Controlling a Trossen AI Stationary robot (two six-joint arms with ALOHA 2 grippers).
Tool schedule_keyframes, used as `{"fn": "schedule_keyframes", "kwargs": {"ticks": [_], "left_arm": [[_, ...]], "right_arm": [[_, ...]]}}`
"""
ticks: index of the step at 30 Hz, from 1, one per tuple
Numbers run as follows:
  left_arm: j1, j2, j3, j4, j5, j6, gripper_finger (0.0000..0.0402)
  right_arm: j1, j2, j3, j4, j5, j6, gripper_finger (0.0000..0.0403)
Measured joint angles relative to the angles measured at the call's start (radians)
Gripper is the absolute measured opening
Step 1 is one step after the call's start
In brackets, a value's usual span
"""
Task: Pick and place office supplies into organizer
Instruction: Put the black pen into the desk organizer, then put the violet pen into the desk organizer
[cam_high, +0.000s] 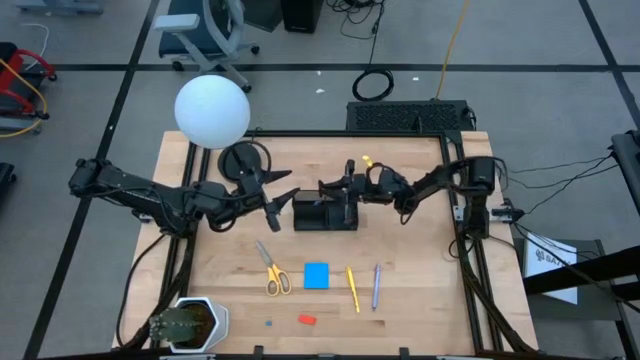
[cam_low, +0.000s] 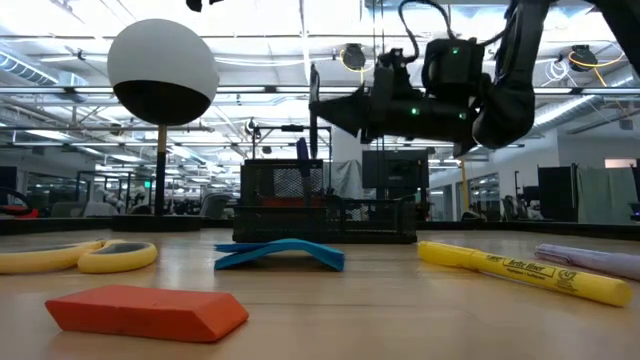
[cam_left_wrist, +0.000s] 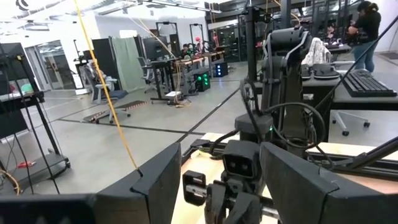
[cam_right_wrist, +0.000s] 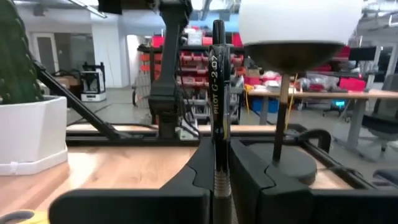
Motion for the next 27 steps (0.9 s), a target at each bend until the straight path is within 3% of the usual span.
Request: {"fn": "schedule_keyframes", "kwargs": {"ticks": [12, 21, 27], "left_arm": [[0.0, 0.0, 0.0, -0.001, 0.0, 0.0, 0.0223], [0.0, 0.0, 0.0, -0.002, 0.0, -0.003, 0.0223], [0.0, 0.0, 0.0, -0.01, 0.0, -0.003, 0.0223]], "right_arm": [[0.0, 0.003, 0.0, -0.007, 0.002, -0.03, 0.0021], [-0.001, 0.003, 0.0, -0.009, 0.06, -0.032, 0.0133], [0.0, 0.003, 0.0, 0.01, 0.06, -0.06, 0.0158]]}}
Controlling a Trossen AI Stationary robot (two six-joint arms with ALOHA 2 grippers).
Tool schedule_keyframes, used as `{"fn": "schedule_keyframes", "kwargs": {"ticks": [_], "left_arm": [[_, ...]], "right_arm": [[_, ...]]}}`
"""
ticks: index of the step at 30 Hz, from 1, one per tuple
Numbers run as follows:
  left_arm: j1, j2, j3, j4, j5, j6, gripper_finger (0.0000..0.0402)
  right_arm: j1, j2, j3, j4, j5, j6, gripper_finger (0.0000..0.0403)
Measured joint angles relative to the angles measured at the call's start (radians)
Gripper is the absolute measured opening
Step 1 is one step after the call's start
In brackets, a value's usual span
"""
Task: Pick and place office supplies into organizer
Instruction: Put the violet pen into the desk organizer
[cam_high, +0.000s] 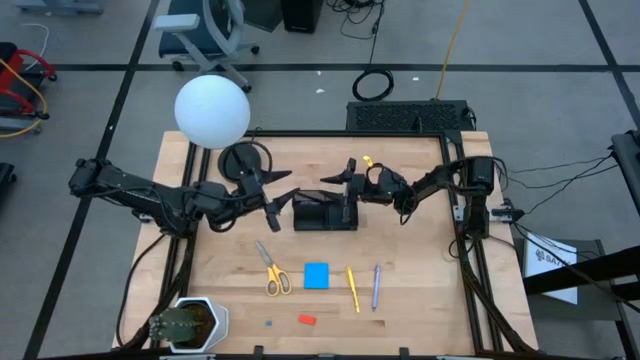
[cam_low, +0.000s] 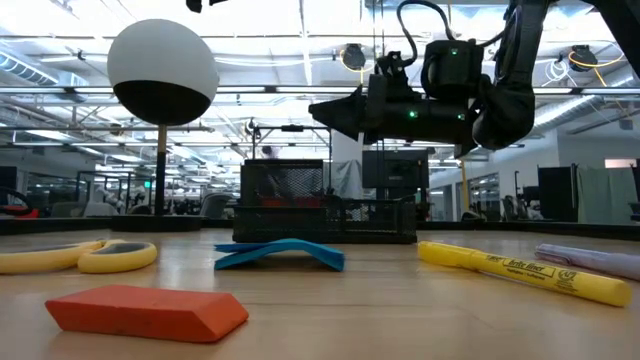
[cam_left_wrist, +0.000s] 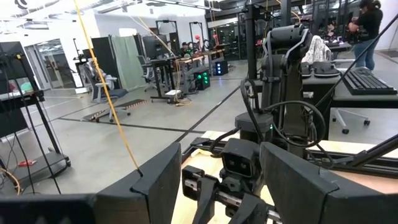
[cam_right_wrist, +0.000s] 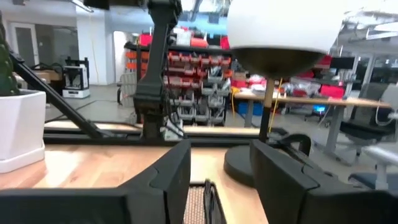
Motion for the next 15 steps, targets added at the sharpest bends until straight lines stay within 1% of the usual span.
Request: {"fn": "schedule_keyframes", "kwargs": {"ticks": [3, 7, 12, 15], "left_arm": [[0.0, 0.0, 0.0, 0.0, 0.0, 0.0, 0.0223], [0.0, 0.0, 0.0, -0.004, 0.0, -0.002, 0.0223], [0.0, 0.0, 0.0, -0.016, 0.0, -0.005, 0.0223], [0.0, 0.0, 0.0, -0.023, 0.001, 0.003, 0.0223]], "right_arm": [[0.0, -0.001, 0.0, 0.035, -0.002, -0.015, 0.016], [0.001, -0.035, 0.0, 0.02, -0.004, -0.02, 0.0156], [0.001, -0.118, -0.001, -0.086, -0.006, -0.03, 0.0151], [0.004, -0.193, -0.001, -0.214, -0.007, -0.072, 0.0152]]}}
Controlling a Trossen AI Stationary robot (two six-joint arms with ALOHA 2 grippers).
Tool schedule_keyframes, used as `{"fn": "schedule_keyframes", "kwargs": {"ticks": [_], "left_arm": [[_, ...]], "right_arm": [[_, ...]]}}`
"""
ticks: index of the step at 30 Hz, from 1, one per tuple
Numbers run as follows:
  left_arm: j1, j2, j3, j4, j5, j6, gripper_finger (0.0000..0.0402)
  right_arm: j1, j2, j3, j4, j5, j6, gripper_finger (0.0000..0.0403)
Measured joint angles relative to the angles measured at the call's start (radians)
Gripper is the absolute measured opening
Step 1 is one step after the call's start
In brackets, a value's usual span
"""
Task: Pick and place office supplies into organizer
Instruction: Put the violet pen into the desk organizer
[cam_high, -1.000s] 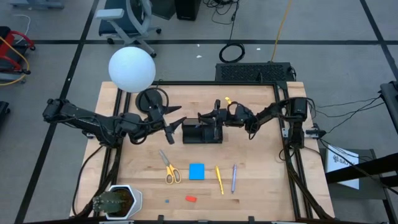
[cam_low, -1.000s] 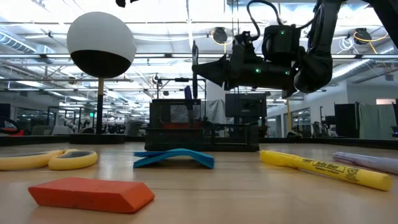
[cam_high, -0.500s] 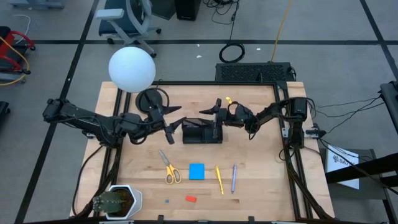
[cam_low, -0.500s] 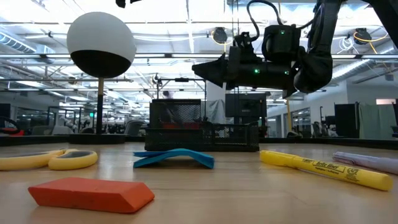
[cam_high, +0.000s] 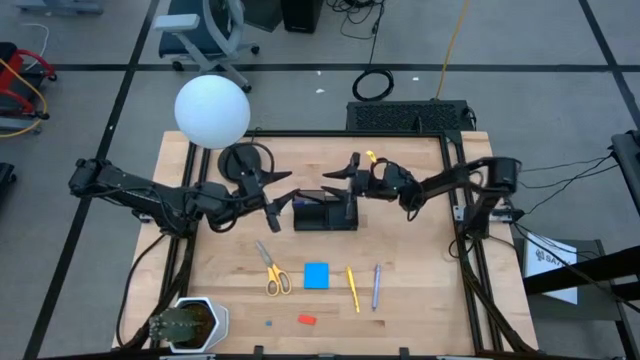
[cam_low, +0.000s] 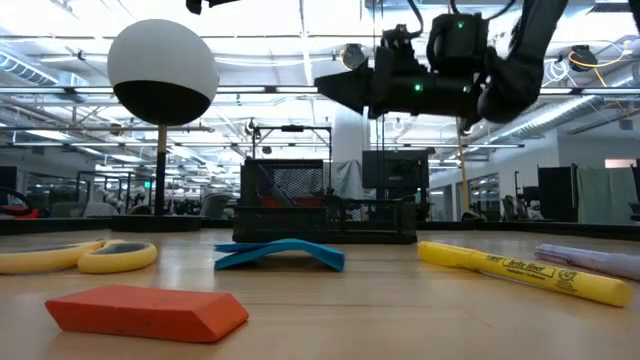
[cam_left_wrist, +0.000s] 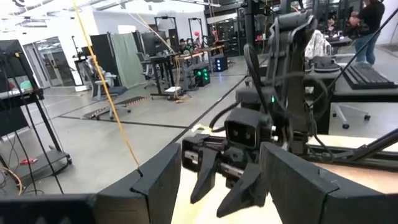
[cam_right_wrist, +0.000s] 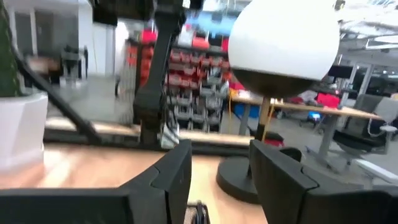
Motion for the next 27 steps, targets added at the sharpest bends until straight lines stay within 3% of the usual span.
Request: {"fn": "schedule_keyframes", "kwargs": {"ticks": [10, 18, 27], "left_arm": [[-0.052, 0.0, 0.0, -0.02, 0.004, 0.113, 0.0223], [-0.08, 0.0, 0.0, -0.02, 0.004, 0.144, 0.0223], [-0.082, 0.0, 0.0, -0.02, 0.054, 0.144, 0.0223]], "right_arm": [[0.053, -0.304, 0.0, -0.5, 0.003, -0.261, 0.0144], [0.112, -0.484, 0.0, -0.724, 0.005, -0.319, 0.0145], [0.171, -0.55, 0.0, -0.849, 0.009, -0.391, 0.0141]]}}
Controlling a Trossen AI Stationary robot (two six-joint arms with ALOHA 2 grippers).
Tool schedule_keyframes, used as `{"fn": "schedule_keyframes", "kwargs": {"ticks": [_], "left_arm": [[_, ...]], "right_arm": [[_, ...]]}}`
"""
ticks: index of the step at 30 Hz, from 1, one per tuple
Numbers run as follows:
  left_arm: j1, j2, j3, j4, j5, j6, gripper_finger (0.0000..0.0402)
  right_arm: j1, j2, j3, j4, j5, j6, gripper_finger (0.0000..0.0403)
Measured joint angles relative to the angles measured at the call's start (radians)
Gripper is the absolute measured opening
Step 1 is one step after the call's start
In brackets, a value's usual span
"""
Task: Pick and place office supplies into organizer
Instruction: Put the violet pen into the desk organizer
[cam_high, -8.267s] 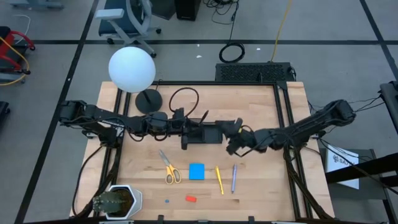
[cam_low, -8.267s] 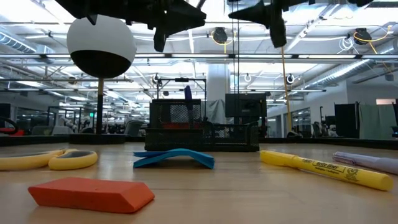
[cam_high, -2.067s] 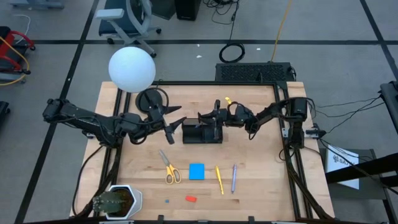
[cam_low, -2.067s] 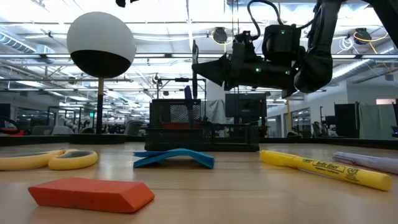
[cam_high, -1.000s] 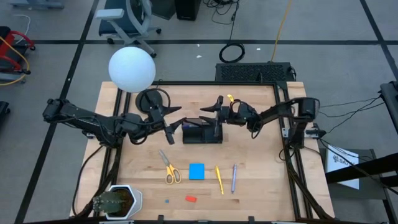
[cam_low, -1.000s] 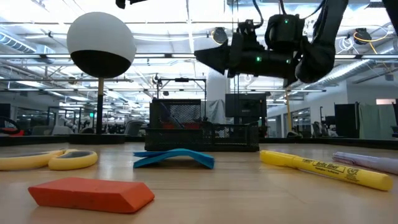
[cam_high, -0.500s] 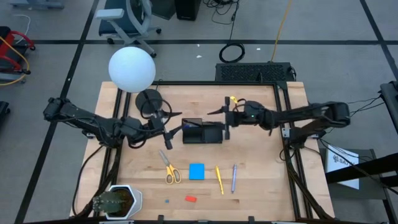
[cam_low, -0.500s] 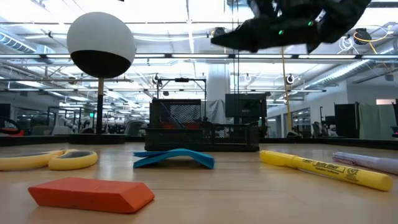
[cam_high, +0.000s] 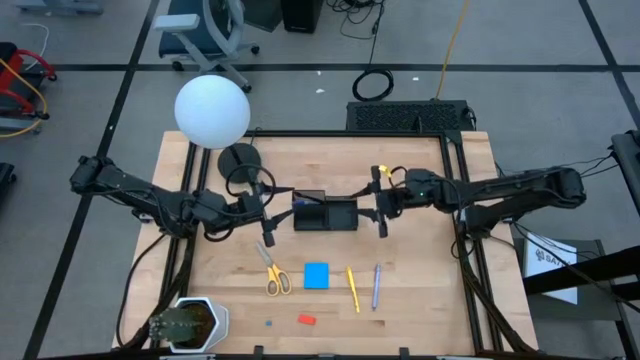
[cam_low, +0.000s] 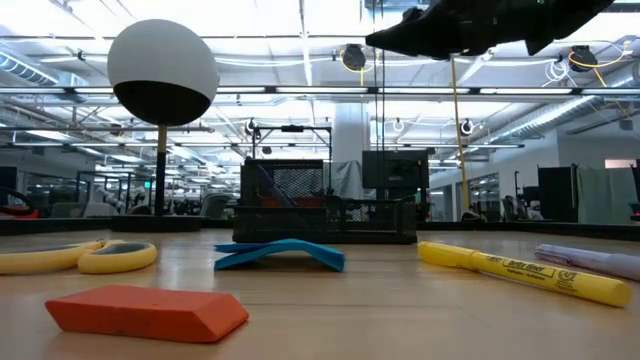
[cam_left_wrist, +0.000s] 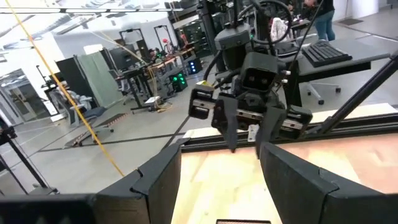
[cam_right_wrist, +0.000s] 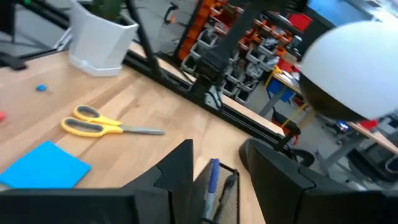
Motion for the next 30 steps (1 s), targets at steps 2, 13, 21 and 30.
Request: {"fn": "schedule_keyframes", "kwargs": {"ticks": [2, 13, 21, 30], "left_arm": [[0.0, 0.0, 0.0, 0.0, 0.0, 0.0, 0.0223], [0.0, 0.0, 0.0, 0.0, 0.001, -0.002, 0.0223], [0.0, 0.0, 0.0, -0.001, 0.001, -0.009, 0.0223], [0.011, 0.0, 0.0, -0.001, 0.002, -0.011, 0.0223]], "right_arm": [[0.017, -0.001, 0.0, -0.001, 0.018, -0.01, 0.0141], [0.155, 0.0, 0.144, -0.364, 0.179, -0.035, 0.014], [0.27, -0.001, 0.175, -0.48, 0.26, -0.055, 0.0134], [0.372, 0.054, 0.223, -0.731, 0.259, 0.005, 0.0124]]}}
